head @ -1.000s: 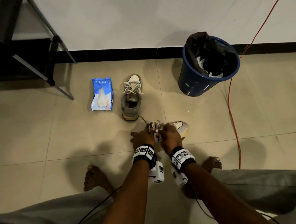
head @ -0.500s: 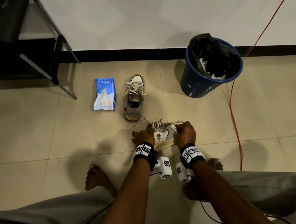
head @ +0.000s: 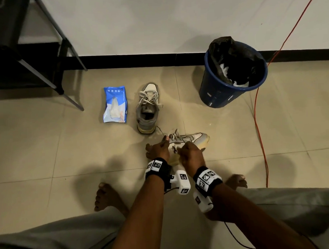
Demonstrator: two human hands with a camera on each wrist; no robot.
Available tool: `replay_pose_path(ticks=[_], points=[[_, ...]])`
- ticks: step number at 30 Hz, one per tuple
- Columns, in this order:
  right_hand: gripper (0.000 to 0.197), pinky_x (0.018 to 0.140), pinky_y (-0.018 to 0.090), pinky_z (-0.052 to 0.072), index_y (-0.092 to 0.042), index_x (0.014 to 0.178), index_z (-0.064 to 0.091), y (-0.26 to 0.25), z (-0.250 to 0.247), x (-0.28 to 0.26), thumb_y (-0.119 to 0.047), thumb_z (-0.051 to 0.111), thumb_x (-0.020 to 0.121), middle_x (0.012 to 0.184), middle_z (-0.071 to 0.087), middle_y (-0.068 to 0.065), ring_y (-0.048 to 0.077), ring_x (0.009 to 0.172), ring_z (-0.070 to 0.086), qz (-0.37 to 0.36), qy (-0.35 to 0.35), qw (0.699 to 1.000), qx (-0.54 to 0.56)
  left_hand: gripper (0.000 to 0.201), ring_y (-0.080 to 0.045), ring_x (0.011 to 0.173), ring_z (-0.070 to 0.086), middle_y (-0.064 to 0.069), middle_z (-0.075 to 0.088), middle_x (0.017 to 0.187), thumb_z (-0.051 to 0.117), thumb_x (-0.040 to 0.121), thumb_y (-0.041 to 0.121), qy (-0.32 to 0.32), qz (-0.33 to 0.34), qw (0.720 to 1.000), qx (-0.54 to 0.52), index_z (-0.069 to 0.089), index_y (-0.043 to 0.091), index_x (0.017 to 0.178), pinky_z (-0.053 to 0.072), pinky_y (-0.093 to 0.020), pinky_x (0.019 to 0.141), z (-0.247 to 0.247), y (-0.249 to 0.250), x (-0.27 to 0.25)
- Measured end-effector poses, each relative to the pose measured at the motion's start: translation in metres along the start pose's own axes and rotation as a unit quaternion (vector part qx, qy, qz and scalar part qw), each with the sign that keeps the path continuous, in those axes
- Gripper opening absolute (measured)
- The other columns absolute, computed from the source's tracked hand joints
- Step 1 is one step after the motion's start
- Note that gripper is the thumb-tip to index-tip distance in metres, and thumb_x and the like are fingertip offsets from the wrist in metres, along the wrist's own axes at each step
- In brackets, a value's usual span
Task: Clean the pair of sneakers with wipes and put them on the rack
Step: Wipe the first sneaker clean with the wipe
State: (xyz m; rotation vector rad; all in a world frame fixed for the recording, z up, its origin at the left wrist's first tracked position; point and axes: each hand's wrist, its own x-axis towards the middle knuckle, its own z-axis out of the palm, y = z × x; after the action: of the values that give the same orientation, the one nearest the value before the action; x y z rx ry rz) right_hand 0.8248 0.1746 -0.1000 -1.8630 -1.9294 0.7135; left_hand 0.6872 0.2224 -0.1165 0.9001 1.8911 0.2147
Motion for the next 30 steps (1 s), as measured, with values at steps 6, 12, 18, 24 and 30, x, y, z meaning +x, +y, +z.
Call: replay_pose_path(ticks=[6, 12, 18, 24, 30], points=[[0.013, 0.063, 0.022, 0.040, -0.007, 0.086, 0.075, 0.035, -0.037, 0.024, -0.004, 0.072, 0.074, 0.081, 0.062, 0.013, 0.032, 0.072, 0.060, 0.130, 0.121, 0.983, -0.051, 0.054, -0.036, 0.145, 0.020, -0.016, 0.008, 0.161, 0.039, 0.093, 0.069, -0.009, 0.034, 0.999, -0.022, 0.068, 0.035, 0.123, 0.023, -0.045, 0.118, 0.002, -0.005, 0.002], [0.011, 0.057, 0.027, 0.044, -0.003, 0.088, 0.072, 0.014, -0.008, -0.002, -0.002, 0.062, 0.083, 0.078, 0.056, 0.004, 0.019, 0.066, 0.056, 0.004, 0.015, 1.000, 0.024, 0.056, -0.036, 0.146, 0.018, -0.016, 0.007, 0.161, 0.037, 0.092, 0.071, -0.014, 0.028, 0.999, -0.027, 0.069, 0.036, 0.121, 0.022, -0.045, 0.119, 0.002, -0.006, 0.004], [0.010, 0.058, 0.027, 0.046, -0.011, 0.087, 0.070, 0.022, -0.011, -0.002, -0.007, 0.064, 0.082, 0.081, 0.056, 0.004, 0.026, 0.069, 0.058, 0.054, 0.076, 0.995, -0.042, 0.053, -0.031, 0.148, 0.013, -0.017, 0.010, 0.161, 0.039, 0.094, 0.067, -0.002, 0.056, 0.998, -0.031, 0.070, 0.034, 0.120, 0.014, -0.043, 0.121, 0.007, -0.008, 0.005], [0.031, 0.066, 0.029, 0.053, -0.007, 0.100, 0.073, 0.023, -0.011, -0.012, 0.007, 0.068, 0.073, 0.093, 0.063, 0.009, 0.027, 0.077, 0.063, 0.015, 0.060, 0.998, -0.025, 0.051, -0.033, 0.147, 0.018, -0.010, 0.009, 0.162, 0.048, 0.090, 0.068, -0.007, 0.049, 0.995, -0.085, 0.070, 0.032, 0.120, 0.022, -0.047, 0.119, 0.005, -0.014, 0.011], [0.023, 0.070, 0.034, 0.048, -0.018, 0.100, 0.075, 0.021, -0.017, -0.016, -0.009, 0.067, 0.080, 0.092, 0.066, 0.009, 0.033, 0.087, 0.060, 0.154, 0.147, 0.976, -0.037, 0.082, -0.030, 0.140, 0.035, -0.001, 0.006, 0.163, 0.072, 0.049, 0.083, -0.012, 0.044, 0.993, -0.106, 0.074, 0.030, 0.112, 0.038, -0.044, 0.112, 0.007, -0.022, 0.021]])
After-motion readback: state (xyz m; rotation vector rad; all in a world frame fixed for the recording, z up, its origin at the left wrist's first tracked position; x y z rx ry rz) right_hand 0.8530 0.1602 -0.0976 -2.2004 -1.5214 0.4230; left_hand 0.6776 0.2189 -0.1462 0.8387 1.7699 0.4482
